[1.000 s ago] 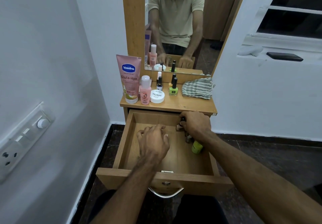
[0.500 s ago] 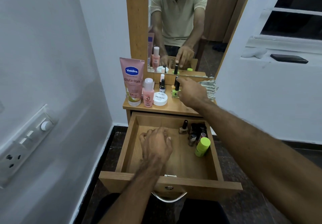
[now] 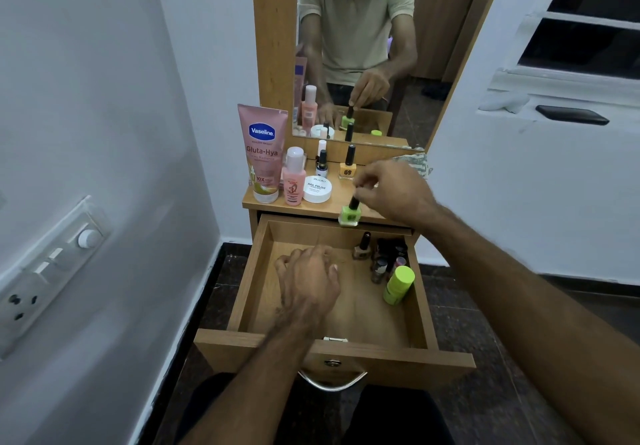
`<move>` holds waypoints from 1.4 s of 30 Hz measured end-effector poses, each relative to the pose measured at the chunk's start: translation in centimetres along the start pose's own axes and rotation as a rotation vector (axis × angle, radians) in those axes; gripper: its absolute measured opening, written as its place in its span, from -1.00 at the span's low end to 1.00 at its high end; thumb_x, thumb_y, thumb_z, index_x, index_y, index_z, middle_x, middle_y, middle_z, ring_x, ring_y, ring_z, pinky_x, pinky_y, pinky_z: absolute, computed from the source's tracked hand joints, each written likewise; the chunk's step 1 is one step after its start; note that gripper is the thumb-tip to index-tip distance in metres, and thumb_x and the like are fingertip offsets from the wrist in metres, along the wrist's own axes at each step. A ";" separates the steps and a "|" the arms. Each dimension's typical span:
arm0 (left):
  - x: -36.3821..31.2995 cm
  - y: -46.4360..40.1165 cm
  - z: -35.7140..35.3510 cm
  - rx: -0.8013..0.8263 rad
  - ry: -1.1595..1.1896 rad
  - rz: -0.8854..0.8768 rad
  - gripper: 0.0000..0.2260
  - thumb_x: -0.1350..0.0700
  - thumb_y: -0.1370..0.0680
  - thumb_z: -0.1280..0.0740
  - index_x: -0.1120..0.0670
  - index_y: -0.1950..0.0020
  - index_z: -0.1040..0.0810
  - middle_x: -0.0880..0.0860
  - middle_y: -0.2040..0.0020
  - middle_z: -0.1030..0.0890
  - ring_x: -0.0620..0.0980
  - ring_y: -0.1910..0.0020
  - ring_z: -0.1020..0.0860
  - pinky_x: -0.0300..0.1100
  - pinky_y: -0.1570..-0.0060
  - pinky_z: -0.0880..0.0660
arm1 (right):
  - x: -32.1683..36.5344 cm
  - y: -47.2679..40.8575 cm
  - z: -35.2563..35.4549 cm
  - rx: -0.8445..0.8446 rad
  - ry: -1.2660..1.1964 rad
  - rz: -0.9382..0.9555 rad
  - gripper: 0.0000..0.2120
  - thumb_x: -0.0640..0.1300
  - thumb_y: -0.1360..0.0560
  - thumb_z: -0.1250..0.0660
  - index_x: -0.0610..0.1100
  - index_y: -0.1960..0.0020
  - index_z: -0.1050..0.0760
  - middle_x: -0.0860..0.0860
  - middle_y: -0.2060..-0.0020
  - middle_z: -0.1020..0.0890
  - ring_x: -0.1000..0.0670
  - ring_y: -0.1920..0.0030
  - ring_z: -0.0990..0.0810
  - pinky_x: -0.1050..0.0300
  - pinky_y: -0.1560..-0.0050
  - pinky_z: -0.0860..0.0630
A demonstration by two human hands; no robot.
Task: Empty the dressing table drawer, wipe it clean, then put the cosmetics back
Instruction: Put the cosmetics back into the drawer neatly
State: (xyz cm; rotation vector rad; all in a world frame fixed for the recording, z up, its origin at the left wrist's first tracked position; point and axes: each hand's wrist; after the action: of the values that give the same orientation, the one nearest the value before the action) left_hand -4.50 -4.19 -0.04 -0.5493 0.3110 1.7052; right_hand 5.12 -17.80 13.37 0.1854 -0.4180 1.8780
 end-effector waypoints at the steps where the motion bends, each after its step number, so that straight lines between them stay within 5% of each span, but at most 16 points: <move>1: 0.0 0.0 0.0 -0.006 -0.007 -0.002 -0.71 -0.07 -0.59 -0.32 -0.15 -0.31 -0.51 -0.15 -0.14 -0.62 -0.09 -0.23 -0.47 -0.02 -0.34 -0.20 | -0.3 0.7 0.0 0.060 0.023 0.005 -0.85 -0.04 -0.51 -0.45 0.04 -0.07 -0.68 0.14 0.08 -0.69 0.10 0.08 -0.61 0.04 0.08 -0.61; 7: 0.0 0.1 -0.1 -0.005 -0.026 0.000 -0.70 -0.07 -0.59 -0.32 -0.14 -0.32 -0.51 -0.15 -0.13 -0.62 -0.08 -0.23 -0.47 -0.02 -0.33 -0.22 | -2.4 3.3 -2.9 0.226 0.157 -0.023 -0.89 -0.02 -0.52 -0.45 0.07 -0.04 -0.67 0.14 0.13 -0.66 0.10 0.13 -0.58 0.16 0.27 -0.48; 14: 0.2 0.0 -0.3 -0.004 -0.030 0.004 -0.69 -0.08 -0.58 -0.32 -0.14 -0.33 -0.50 -0.14 -0.13 -0.63 -0.08 -0.23 -0.47 -0.01 -0.32 -0.20 | -4.2 3.7 -6.1 0.212 0.148 -0.102 -0.86 -0.02 -0.53 -0.43 0.10 -0.08 -0.64 0.13 0.09 -0.66 0.06 0.10 -0.61 0.04 0.13 -0.61; 42: 0.7 -0.3 -1.3 -0.040 -0.013 -0.005 -0.68 -0.08 -0.56 -0.35 -0.15 -0.32 -0.51 -0.15 -0.09 -0.64 -0.08 -0.20 -0.49 0.00 -0.30 -0.23 | -5.5 3.9 -8.2 0.110 0.204 -0.087 -0.89 0.04 -0.57 -0.38 0.09 -0.08 -0.58 0.12 0.11 -0.63 0.07 0.15 -0.53 0.12 0.26 -0.43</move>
State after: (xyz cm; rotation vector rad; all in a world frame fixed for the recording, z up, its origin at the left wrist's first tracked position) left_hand -4.07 -4.18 -1.49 -0.5669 0.2664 1.7122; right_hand 3.94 -20.72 3.25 0.0827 -0.1642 1.8140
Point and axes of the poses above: each hand's wrist, its own y-axis away from the middle knuckle, its own z-axis out of the back of the hand, x = y × z
